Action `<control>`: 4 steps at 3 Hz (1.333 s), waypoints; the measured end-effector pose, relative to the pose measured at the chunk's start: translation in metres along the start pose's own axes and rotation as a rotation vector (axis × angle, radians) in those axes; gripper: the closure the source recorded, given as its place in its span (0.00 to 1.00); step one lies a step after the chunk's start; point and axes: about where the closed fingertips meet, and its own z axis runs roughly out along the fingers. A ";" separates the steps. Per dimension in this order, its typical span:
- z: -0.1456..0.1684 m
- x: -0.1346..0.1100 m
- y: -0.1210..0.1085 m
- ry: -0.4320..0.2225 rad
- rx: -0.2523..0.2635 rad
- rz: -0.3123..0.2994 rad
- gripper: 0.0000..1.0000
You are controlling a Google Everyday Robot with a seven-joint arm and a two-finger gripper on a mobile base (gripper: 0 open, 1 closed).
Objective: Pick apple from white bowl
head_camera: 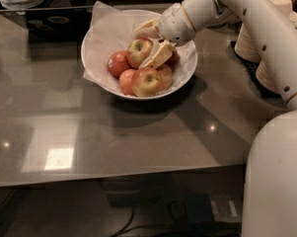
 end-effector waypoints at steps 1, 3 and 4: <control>0.007 0.006 0.001 0.009 -0.013 0.017 0.29; 0.007 0.006 0.001 0.008 -0.013 0.017 0.72; 0.006 0.004 0.000 0.008 -0.013 0.017 0.95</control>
Offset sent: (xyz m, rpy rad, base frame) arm 0.0008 0.0021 -0.0095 -0.0125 0.0190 -0.0019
